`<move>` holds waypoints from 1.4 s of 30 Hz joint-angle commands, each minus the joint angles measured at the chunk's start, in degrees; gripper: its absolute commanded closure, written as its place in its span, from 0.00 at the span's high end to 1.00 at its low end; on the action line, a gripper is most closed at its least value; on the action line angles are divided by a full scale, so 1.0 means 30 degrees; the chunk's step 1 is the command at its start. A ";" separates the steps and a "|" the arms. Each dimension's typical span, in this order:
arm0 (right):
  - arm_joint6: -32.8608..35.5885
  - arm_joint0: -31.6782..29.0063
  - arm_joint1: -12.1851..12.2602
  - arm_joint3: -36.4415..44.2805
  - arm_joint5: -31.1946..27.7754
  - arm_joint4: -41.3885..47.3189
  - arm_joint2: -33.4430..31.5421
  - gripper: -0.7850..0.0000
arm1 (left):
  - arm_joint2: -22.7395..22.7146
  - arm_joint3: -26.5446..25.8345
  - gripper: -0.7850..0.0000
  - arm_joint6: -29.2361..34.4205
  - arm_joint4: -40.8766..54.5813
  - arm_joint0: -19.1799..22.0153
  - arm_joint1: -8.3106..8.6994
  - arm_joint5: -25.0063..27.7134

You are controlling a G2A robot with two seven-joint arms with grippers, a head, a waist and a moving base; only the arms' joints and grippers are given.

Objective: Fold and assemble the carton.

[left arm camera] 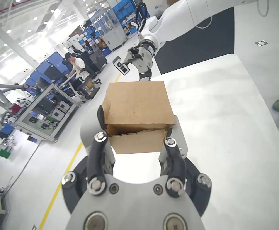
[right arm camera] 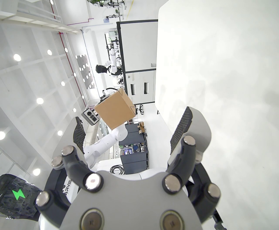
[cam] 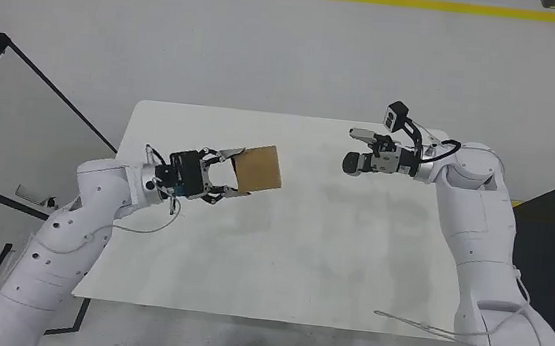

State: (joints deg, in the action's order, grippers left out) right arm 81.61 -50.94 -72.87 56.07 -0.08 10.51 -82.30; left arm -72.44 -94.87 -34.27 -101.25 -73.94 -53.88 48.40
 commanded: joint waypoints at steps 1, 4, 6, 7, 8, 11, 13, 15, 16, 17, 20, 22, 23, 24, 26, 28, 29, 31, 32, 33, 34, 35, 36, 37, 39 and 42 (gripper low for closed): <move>0.0001 0.0000 0.0000 -0.0001 0.0000 0.0003 -0.0001 1.00 | 0.0480 0.0423 0.00 -0.0002 -0.0316 0.0416 -0.0070 -0.0330; 0.0001 0.0000 0.0000 -0.0001 0.0000 0.0003 -0.0001 1.00 | 0.0480 0.0423 0.00 -0.0002 -0.0316 0.0416 -0.0070 -0.0330; 0.0001 0.0000 0.0000 -0.0001 0.0000 0.0003 -0.0001 1.00 | 0.0480 0.0423 0.00 -0.0002 -0.0316 0.0416 -0.0070 -0.0330; 0.0001 0.0000 0.0000 -0.0001 0.0000 0.0003 -0.0001 1.00 | 0.0480 0.0423 0.00 -0.0002 -0.0316 0.0416 -0.0070 -0.0330; 0.0001 0.0000 0.0000 -0.0001 0.0000 0.0003 -0.0001 1.00 | 0.0480 0.0423 0.00 -0.0002 -0.0316 0.0416 -0.0070 -0.0330; 0.0001 0.0000 0.0000 -0.0001 0.0000 0.0003 -0.0001 1.00 | 0.0480 0.0423 0.00 -0.0002 -0.0316 0.0416 -0.0070 -0.0330; 0.0001 0.0000 0.0000 -0.0001 0.0000 0.0003 -0.0001 1.00 | 0.0677 0.0300 0.00 0.0081 -0.0249 0.0338 -0.0073 -0.0137; 0.0001 0.0000 0.0000 -0.0001 0.0000 0.0003 -0.0001 1.00 | 0.0888 0.0738 0.00 -0.0237 -0.0228 0.0731 -0.0051 0.0721; 0.0001 0.0000 0.0000 -0.0001 0.0000 0.0003 -0.0001 1.00 | 0.1162 0.0997 0.00 -0.0405 -0.0400 0.1034 -0.0045 0.1400; 0.0001 0.0000 0.0000 -0.0001 0.0000 0.0003 -0.0001 1.00 | 0.1327 0.1219 0.00 -0.0574 -0.0523 0.1308 -0.0045 0.1771; 0.0001 0.0000 0.0000 -0.0001 0.0000 0.0003 -0.0001 1.00 | 0.2386 0.2952 0.00 -0.1606 -0.0393 0.2728 -0.0192 0.3098; 0.0001 0.0000 0.0000 -0.0001 0.0000 0.0003 -0.0001 1.00 | 0.3466 0.3988 0.00 -0.2397 -0.0488 0.3579 -0.0346 0.3200; 0.0001 0.0000 0.0000 -0.0001 0.0000 0.0003 -0.0001 1.00 | 0.3905 0.4334 0.00 -0.2819 -0.0466 0.3887 -0.0396 0.3200; 0.0001 0.0000 0.0000 -0.0001 0.0000 0.0003 -0.0001 1.00 | 0.4473 0.4936 0.00 -0.3314 -0.0599 0.4394 -0.0463 0.3200; 0.0001 0.0000 0.0000 -0.0001 0.0000 0.0003 -0.0001 1.00 | 0.5731 0.6046 0.00 -0.4016 -0.0471 0.5263 -0.0632 0.3189; 0.0001 0.0000 0.0000 -0.0001 0.0000 0.0003 -0.0001 1.00 | 0.7014 0.7189 0.00 -0.4005 0.0466 0.6063 -0.0862 0.3200; 0.0001 0.0000 0.0000 -0.0001 0.0000 0.0003 -0.0001 1.00 | 0.7014 0.7189 0.00 -0.4005 0.0466 0.6063 -0.0862 0.3200; 0.0001 0.0000 0.0000 -0.0001 0.0000 0.0003 -0.0001 1.00 | 0.7014 0.7189 0.00 -0.4005 0.0466 0.6063 -0.0862 0.3200; 0.0001 0.0000 0.0000 -0.0001 0.0000 0.0003 -0.0001 1.00 | 0.7014 0.7189 0.00 -0.4005 0.0466 0.6063 -0.0862 0.3200; 0.0001 0.0000 0.0000 -0.0001 0.0000 0.0003 -0.0001 1.00 | 0.7014 0.7189 0.00 -0.4005 0.0466 0.6063 -0.0862 0.3200; 0.0001 0.0000 0.0000 -0.0001 0.0000 0.0003 -0.0001 1.00 | 0.7014 0.7189 0.00 -0.4005 0.0466 0.6063 -0.0862 0.3200; 0.0001 0.0000 0.0000 -0.0001 0.0000 0.0003 -0.0001 1.00 | 0.7014 0.7189 0.00 -0.4005 0.0466 0.6063 -0.0862 0.3200; 0.0001 0.0000 0.0000 -0.0001 0.0000 0.0003 -0.0001 1.00 | 0.7014 0.7189 0.00 -0.4005 0.0466 0.6063 -0.0862 0.3200; 0.0001 0.0000 0.0000 -0.0001 0.0000 0.0003 -0.0001 1.00 | 0.7029 0.7162 0.00 -0.3919 0.0479 0.6009 -0.0867 0.3104; 0.0001 0.0000 0.0000 -0.0001 0.0000 0.0003 -0.0001 1.00 | 0.7284 0.7144 0.00 -0.3278 0.0283 0.5785 -0.0909 0.2673; 0.0001 0.0000 0.0000 -0.0001 0.0000 0.0003 -0.0001 1.00 | 0.7815 0.7607 0.00 -0.3433 0.0399 0.6064 -0.1077 0.2838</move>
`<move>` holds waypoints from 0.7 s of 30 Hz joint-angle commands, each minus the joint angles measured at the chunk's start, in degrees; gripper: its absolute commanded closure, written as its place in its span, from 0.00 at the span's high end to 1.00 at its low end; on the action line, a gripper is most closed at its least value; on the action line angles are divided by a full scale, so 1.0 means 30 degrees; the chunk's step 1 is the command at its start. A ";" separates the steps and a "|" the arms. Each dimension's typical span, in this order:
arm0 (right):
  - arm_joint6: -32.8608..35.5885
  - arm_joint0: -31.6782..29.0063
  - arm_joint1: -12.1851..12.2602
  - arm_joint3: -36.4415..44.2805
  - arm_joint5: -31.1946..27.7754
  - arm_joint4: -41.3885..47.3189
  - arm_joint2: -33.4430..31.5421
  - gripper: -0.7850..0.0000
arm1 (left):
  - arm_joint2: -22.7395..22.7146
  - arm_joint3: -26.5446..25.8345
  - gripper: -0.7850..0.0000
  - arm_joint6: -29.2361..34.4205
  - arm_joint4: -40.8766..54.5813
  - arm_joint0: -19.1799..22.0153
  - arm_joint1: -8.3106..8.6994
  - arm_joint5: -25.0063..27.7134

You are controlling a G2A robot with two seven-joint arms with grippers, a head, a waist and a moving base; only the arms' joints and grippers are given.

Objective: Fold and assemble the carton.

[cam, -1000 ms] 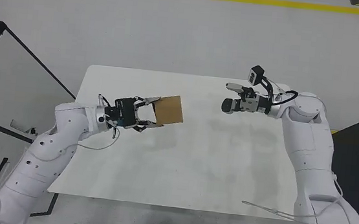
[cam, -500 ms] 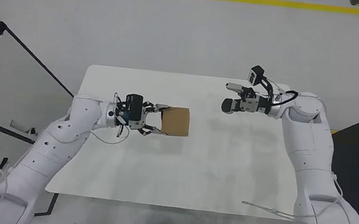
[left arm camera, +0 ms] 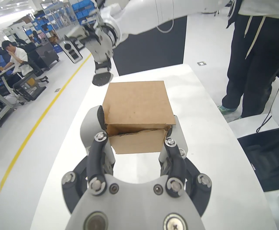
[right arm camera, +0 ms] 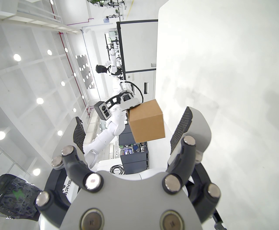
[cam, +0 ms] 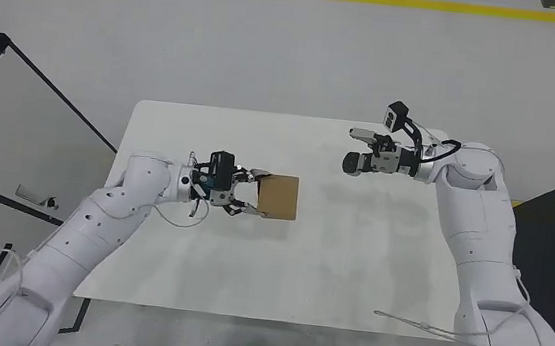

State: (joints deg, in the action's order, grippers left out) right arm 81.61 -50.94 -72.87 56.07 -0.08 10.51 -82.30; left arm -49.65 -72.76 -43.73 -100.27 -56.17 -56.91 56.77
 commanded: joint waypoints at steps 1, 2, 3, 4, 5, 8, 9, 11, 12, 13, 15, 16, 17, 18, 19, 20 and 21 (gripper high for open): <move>0.0001 0.0000 0.0000 -0.0001 0.0000 0.0003 -0.0001 1.00 | 0.0601 0.0845 0.00 -0.0335 -0.0001 0.0443 -0.0193 0.0277; 0.0001 0.0000 0.0000 -0.0001 0.0000 0.0003 -0.0001 1.00 | 0.0898 0.1078 0.00 -0.0412 -0.0243 0.0781 -0.0304 0.0150; 0.0001 0.0000 0.0000 -0.0001 0.0000 0.0003 -0.0001 1.00 | 0.1258 0.1447 0.00 -0.0678 -0.0394 0.1012 -0.0423 0.0142; 0.0001 0.0000 0.0000 -0.0001 0.0000 0.0003 -0.0001 1.00 | 0.1574 0.1960 0.00 -0.0880 -0.0488 0.1303 -0.0547 0.0167; 0.0001 0.0000 0.0000 -0.0001 0.0000 0.0003 -0.0001 1.00 | 0.1786 0.2219 0.00 -0.0983 -0.0640 0.1525 -0.0636 0.0038; 0.0001 0.0000 0.0000 -0.0001 0.0000 0.0003 -0.0001 1.00 | 0.2855 0.3633 0.00 -0.1642 -0.0889 0.2316 -0.1073 -0.0381; 0.0001 0.0000 0.0000 -0.0001 0.0000 0.0003 -0.0001 1.00 | 0.3388 0.4099 0.00 -0.1958 -0.1142 0.2627 -0.1274 -0.0695; 0.0001 0.0000 0.0000 -0.0001 0.0000 0.0003 -0.0001 1.00 | 0.3893 0.5002 0.00 -0.2333 -0.0829 0.2936 -0.1527 -0.1071; 0.0001 0.0000 0.0000 -0.0001 0.0000 0.0003 -0.0001 1.00 | 0.4249 0.5420 0.00 -0.2567 -0.0912 0.3145 -0.1680 -0.1304; 0.0001 0.0000 0.0000 -0.0001 0.0000 0.0003 -0.0001 1.00 | 0.4580 0.6290 0.00 -0.2905 -0.0426 0.3282 -0.1885 -0.1643; 0.0001 0.0000 0.0000 -0.0001 0.0000 0.0003 -0.0001 1.00 | 0.4626 0.6575 0.00 -0.2846 -0.0480 0.3403 -0.1928 -0.1757; 0.0001 0.0000 0.0000 -0.0001 0.0000 0.0003 -0.0001 1.00 | 0.4626 0.6575 0.00 -0.2846 -0.0480 0.3403 -0.1928 -0.1757; 0.0001 0.0000 0.0000 -0.0001 0.0000 0.0003 -0.0001 1.00 | 0.4626 0.6575 0.00 -0.2846 -0.0480 0.3403 -0.1928 -0.1757; 0.0001 0.0000 0.0000 -0.0001 0.0000 0.0003 -0.0001 1.00 | 0.4626 0.6575 0.00 -0.2846 -0.0480 0.3403 -0.1928 -0.1757; 0.0001 0.0000 0.0000 -0.0001 0.0000 0.0003 -0.0001 1.00 | 0.4626 0.6575 0.00 -0.2846 -0.0480 0.3403 -0.1928 -0.1757; 0.0001 0.0000 0.0000 -0.0001 0.0000 0.0003 -0.0001 1.00 | 0.4626 0.6575 0.00 -0.2846 -0.0480 0.3403 -0.1928 -0.1757; 0.0001 0.0000 0.0000 -0.0001 0.0000 0.0003 -0.0001 1.00 | 0.4626 0.6575 0.00 -0.2846 -0.0480 0.3403 -0.1928 -0.1757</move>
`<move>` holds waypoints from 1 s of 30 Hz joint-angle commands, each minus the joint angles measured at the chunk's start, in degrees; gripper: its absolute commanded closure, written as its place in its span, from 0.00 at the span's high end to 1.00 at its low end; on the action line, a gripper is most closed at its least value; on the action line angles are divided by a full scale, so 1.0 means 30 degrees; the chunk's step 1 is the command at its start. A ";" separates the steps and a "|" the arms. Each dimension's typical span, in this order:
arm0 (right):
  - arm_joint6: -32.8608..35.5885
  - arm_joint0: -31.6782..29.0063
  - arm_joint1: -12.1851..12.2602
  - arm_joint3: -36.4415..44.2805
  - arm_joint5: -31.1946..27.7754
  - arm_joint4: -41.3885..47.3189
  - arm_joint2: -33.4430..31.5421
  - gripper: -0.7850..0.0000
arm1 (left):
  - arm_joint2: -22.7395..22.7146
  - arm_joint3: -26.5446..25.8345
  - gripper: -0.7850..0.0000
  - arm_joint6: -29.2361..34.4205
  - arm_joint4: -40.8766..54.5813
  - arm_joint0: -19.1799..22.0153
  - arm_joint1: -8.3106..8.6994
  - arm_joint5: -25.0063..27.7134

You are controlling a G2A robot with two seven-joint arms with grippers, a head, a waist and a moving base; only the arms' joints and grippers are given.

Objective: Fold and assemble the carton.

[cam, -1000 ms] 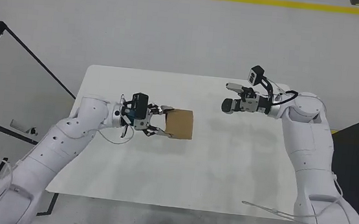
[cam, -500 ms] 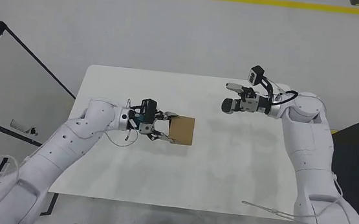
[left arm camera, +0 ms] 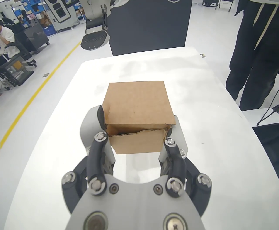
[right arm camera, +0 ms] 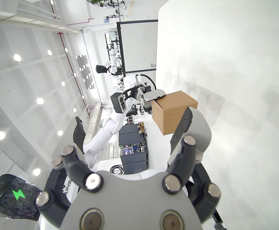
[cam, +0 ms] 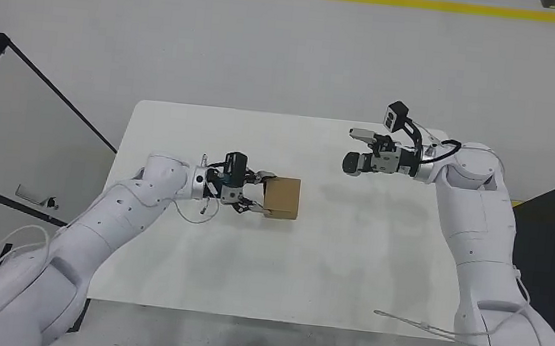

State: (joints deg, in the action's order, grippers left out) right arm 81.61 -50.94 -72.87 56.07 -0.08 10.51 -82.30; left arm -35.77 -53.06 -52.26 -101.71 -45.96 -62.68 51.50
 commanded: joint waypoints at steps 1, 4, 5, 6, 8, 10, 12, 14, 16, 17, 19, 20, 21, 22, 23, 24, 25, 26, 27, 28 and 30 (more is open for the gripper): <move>0.0001 0.0000 0.0001 -0.0001 0.0000 0.0003 -0.0001 1.00 | 0.0005 -0.0018 0.00 0.0121 -0.0002 -0.0053 -0.0003 -0.0091; 0.0001 0.0000 0.0001 -0.0001 0.0000 0.0003 -0.0001 1.00 | -0.0047 0.0005 0.00 0.1104 0.0204 -0.0435 -0.0008 -0.0592; 0.0001 0.0000 0.0001 -0.0001 0.0000 0.0003 -0.0001 1.00 | -0.0050 0.0063 0.00 0.1358 0.0327 -0.0445 -0.0046 -0.0674; 0.0001 0.0000 0.0001 -0.0001 0.0000 0.0003 -0.0001 1.00 | -0.0019 0.0149 0.00 0.1467 0.0446 -0.0479 -0.0094 -0.0744; 0.0001 0.0000 0.0001 -0.0001 0.0000 0.0003 -0.0001 1.00 | 0.0078 0.0461 0.00 0.1693 0.0584 -0.0459 -0.0193 -0.0749; 0.0001 0.0000 0.0001 -0.0001 0.0000 0.0003 -0.0001 1.00 | 0.0275 0.0942 0.00 0.1804 0.0712 -0.0383 -0.0377 -0.0894; 0.0001 0.0000 0.0001 -0.0001 0.0000 0.0003 -0.0001 1.00 | 0.0464 0.1252 0.00 0.1782 0.0790 -0.0259 -0.0551 -0.0965; 0.0001 0.0000 0.0001 -0.0001 0.0000 0.0003 -0.0001 1.00 | 0.0644 0.1538 0.00 0.1699 0.0735 -0.0150 -0.0683 -0.1019; 0.0001 0.0000 0.0001 -0.0001 0.0000 0.0003 -0.0001 1.00 | 0.0833 0.1923 0.00 0.1528 0.0715 -0.0026 -0.0838 -0.1088; 0.0001 0.0000 0.0001 -0.0001 0.0000 0.0003 -0.0001 1.00 | 0.0929 0.2196 0.00 0.1432 0.0735 0.0057 -0.0940 -0.1187; 0.0001 0.0000 0.0001 -0.0001 0.0000 0.0003 -0.0001 1.00 | 0.1067 0.2489 0.00 0.1267 0.0743 0.0145 -0.1061 -0.1193; 0.0001 0.0000 0.0001 -0.0001 0.0000 0.0003 -0.0001 1.00 | 0.1134 0.2676 0.00 0.1172 0.0745 0.0200 -0.1128 -0.1241; 0.0001 0.0000 0.0001 -0.0001 0.0000 0.0003 -0.0001 1.00 | 0.1215 0.2855 0.00 0.1087 0.0738 0.0243 -0.1195 -0.1235; 0.0001 0.0000 0.0001 -0.0001 0.0000 0.0003 -0.0001 1.00 | 0.1320 0.3092 0.00 0.1008 0.0690 0.0312 -0.1283 -0.1292; 0.0001 0.0000 0.0001 -0.0001 0.0000 0.0003 -0.0001 1.00 | 0.1372 0.3211 0.00 0.0963 0.0674 0.0339 -0.1327 -0.1305; 0.0001 0.0000 0.0001 -0.0001 0.0000 0.0003 -0.0001 1.00 | 0.1486 0.3450 0.01 0.0893 0.0621 0.0398 -0.1413 -0.1303; 0.0001 0.0000 0.0001 -0.0001 0.0000 0.0003 -0.0001 1.00 | 0.1556 0.3641 0.08 0.0828 0.0592 0.0447 -0.1474 -0.1325; 0.0001 0.0000 0.0001 -0.0001 0.0000 0.0003 -0.0001 1.00 | 0.1607 0.3783 0.09 0.0805 0.0577 0.0472 -0.1515 -0.1306; 0.0001 0.0000 0.0001 -0.0001 0.0000 0.0003 -0.0001 1.00 | 0.1698 0.4023 0.09 0.0693 0.0546 0.0534 -0.1596 -0.1325; 0.0001 0.0000 0.0001 -0.0001 0.0000 0.0003 -0.0001 1.00 | 0.1751 0.4226 0.11 0.0588 0.0567 0.0564 -0.1654 -0.1324; 0.0001 0.0000 0.0001 -0.0001 0.0000 0.0003 -0.0001 1.00 | 0.1875 0.4556 0.19 0.0399 0.0534 0.0647 -0.1765 -0.1309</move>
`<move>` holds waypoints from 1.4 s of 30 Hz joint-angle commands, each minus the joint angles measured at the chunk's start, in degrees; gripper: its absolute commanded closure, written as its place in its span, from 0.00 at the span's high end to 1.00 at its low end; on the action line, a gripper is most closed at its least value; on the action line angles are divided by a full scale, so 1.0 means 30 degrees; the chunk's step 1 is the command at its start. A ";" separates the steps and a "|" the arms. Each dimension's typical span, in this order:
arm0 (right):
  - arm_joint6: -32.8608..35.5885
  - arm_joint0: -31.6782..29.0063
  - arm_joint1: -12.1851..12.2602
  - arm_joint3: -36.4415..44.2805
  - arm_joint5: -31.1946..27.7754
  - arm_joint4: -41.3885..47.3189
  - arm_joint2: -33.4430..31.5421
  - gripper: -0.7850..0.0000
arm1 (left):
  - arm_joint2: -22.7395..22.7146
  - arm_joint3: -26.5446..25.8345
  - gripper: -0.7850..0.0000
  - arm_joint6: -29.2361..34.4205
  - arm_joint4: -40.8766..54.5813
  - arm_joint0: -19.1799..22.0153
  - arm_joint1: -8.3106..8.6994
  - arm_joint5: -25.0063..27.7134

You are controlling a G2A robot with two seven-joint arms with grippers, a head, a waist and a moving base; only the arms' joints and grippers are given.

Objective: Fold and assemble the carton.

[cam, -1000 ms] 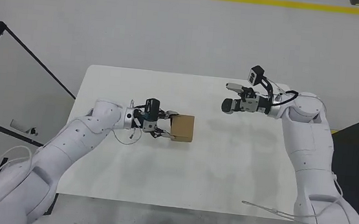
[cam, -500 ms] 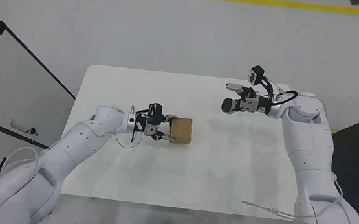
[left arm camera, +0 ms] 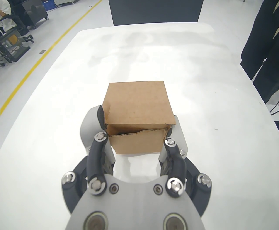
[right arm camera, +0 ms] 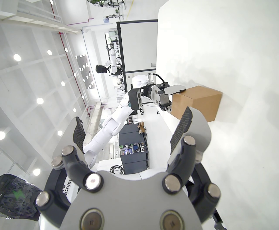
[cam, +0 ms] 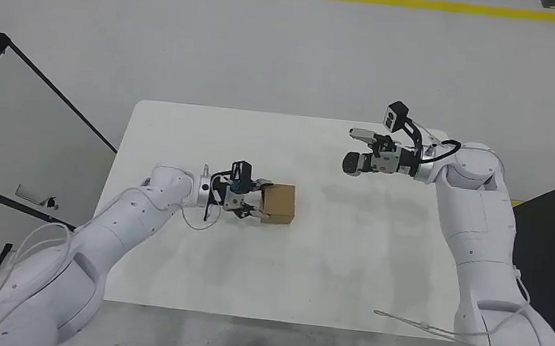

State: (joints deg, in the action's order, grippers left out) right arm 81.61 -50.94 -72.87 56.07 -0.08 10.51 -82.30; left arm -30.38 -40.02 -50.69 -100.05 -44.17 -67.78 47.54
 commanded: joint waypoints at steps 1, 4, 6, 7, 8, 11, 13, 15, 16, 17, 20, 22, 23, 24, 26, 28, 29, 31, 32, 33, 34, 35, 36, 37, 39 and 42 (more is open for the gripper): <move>0.0001 0.0000 0.0000 -0.0001 0.0000 0.0003 -0.0001 1.00 | 0.0137 0.0353 0.27 -0.0245 -0.0032 0.0081 -0.0118 0.0040; 0.0001 0.0000 0.0000 -0.0001 0.0000 0.0003 -0.0001 1.00 | 0.0282 0.0785 0.79 -0.0607 -0.0094 0.0199 -0.0242 0.0088; 0.0001 0.0000 0.0000 -0.0001 0.0000 0.0003 -0.0001 1.00 | 0.0348 0.1039 1.00 -0.0908 -0.0139 0.0277 -0.0295 0.0117; 0.0001 0.0000 0.0000 -0.0001 0.0000 0.0003 -0.0001 1.00 | 0.0367 0.1129 1.00 -0.0999 -0.0170 0.0305 -0.0306 0.0112; 0.0001 0.0000 0.0000 -0.0001 0.0000 0.0003 -0.0001 1.00 | 0.0392 0.1286 1.00 -0.1227 -0.0191 0.0337 -0.0323 0.0098; 0.0001 0.0000 0.0000 -0.0001 0.0000 0.0003 -0.0001 1.00 | 0.0482 0.1481 1.00 -0.1762 -0.0380 0.0371 -0.0328 0.0045; 0.0001 0.0000 0.0000 -0.0001 0.0000 0.0003 -0.0001 1.00 | 0.0537 0.1588 1.00 -0.2071 -0.0457 0.0346 -0.0307 -0.0055; 0.0001 0.0000 0.0000 -0.0001 0.0000 0.0003 -0.0001 1.00 | 0.0586 0.1672 1.00 -0.2212 -0.0426 0.0305 -0.0265 -0.0195; 0.0001 0.0000 0.0000 -0.0001 0.0000 0.0003 -0.0001 1.00 | 0.0599 0.1705 1.00 -0.2278 -0.0357 0.0277 -0.0236 -0.0261; 0.0001 0.0000 0.0000 -0.0001 0.0000 0.0003 -0.0001 1.00 | 0.0623 0.1685 1.00 -0.2346 -0.0294 0.0247 -0.0202 -0.0328; 0.0001 0.0000 0.0000 -0.0001 0.0000 0.0003 -0.0001 1.00 | 0.0653 0.1631 1.00 -0.2573 0.0011 0.0171 -0.0005 -0.0554; 0.0001 0.0000 0.0000 -0.0001 0.0000 0.0003 -0.0001 1.00 | 0.0630 0.1561 1.00 -0.2734 0.0218 0.0126 0.0172 -0.0715; 0.0001 0.0000 0.0000 -0.0001 0.0000 0.0003 -0.0001 1.00 | 0.0613 0.1513 1.00 -0.2799 0.0314 0.0101 0.0240 -0.0780; 0.0001 0.0000 0.0000 -0.0001 0.0000 0.0003 -0.0001 1.00 | 0.0606 0.1410 1.00 -0.2870 0.0406 0.0074 0.0403 -0.0851; 0.0001 0.0000 0.0000 -0.0001 0.0000 0.0003 -0.0001 1.00 | 0.0543 0.1265 1.00 -0.3022 0.0615 0.0008 0.0642 -0.1003; 0.0001 0.0000 0.0000 -0.0001 0.0000 0.0003 -0.0001 1.00 | 0.0456 0.1010 1.00 -0.3164 0.0867 -0.0077 0.0988 -0.1144; 0.0001 0.0000 0.0000 -0.0001 0.0000 0.0003 -0.0001 1.00 | 0.0430 0.0819 1.00 -0.3208 0.0955 -0.0130 0.1186 -0.1188; 0.0001 0.0000 0.0000 -0.0001 0.0000 0.0003 -0.0001 1.00 | 0.0347 0.0365 1.00 -0.3281 0.1189 -0.0250 0.1634 -0.1260; 0.0001 0.0000 0.0000 -0.0001 0.0000 0.0003 -0.0001 1.00 | 0.0318 0.0061 1.00 -0.3303 0.1282 -0.0328 0.1883 -0.1281; 0.0001 0.0000 0.0000 -0.0001 0.0000 0.0003 -0.0001 1.00 | 0.0246 -0.0231 1.00 -0.3346 0.1435 -0.0398 0.2151 -0.1324; 0.0001 0.0000 0.0000 -0.0001 0.0000 0.0003 -0.0001 1.00 | 0.0185 -0.0590 1.00 -0.3370 0.1591 -0.0498 0.2432 -0.1348; 0.0001 0.0000 0.0000 -0.0001 0.0000 0.0003 -0.0001 1.00 | 0.0105 -0.0942 1.00 -0.3377 0.1729 -0.0578 0.2732 -0.1355; 0.0001 0.0000 0.0000 -0.0001 0.0000 0.0003 -0.0001 1.00 | -0.0038 -0.1388 1.00 -0.3396 0.1925 -0.0701 0.3149 -0.1374; 0.0001 0.0000 0.0000 -0.0001 0.0000 0.0003 -0.0001 1.00 | -0.0101 -0.1664 1.00 -0.3379 0.2041 -0.0784 0.3360 -0.1356; 0.0001 0.0000 0.0000 -0.0001 0.0000 0.0003 -0.0001 1.00 | -0.0374 -0.2640 1.00 -0.3357 0.2345 -0.1065 0.4135 -0.1334; 0.0001 0.0000 0.0000 -0.0001 0.0000 0.0003 -0.0001 1.00 | -0.0762 -0.4060 1.00 -0.3300 0.2708 -0.1552 0.5185 -0.1278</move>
State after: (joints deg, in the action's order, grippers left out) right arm 81.61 -50.94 -72.87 56.07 -0.08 10.51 -82.30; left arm -32.17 -50.30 -60.69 -92.24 -48.19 -53.70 43.61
